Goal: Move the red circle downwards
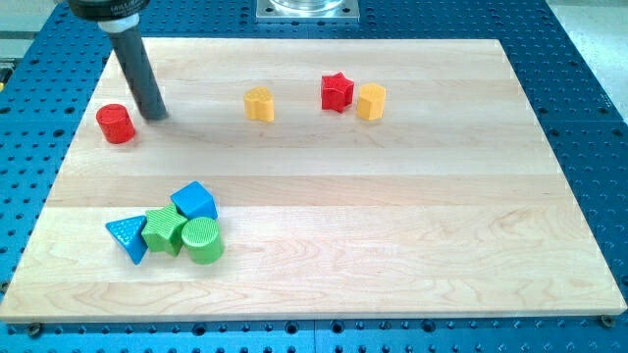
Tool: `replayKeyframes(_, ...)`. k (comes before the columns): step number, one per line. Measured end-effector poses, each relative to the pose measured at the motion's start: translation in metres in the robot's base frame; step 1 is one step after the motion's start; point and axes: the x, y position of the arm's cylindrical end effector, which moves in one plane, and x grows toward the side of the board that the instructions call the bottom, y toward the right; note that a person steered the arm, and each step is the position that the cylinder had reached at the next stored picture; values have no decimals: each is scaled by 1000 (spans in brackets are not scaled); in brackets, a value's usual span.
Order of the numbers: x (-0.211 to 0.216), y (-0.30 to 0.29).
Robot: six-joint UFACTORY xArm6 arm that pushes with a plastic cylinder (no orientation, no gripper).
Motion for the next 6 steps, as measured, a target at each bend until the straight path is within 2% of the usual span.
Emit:
replayKeyframes(1,-22,-45)
replayKeyframes(2,29,-45)
replayKeyframes(3,29,-39)
replayKeyframes(4,34,-4)
replayKeyframes(5,75,-36)
replayKeyframes(6,39,-3)
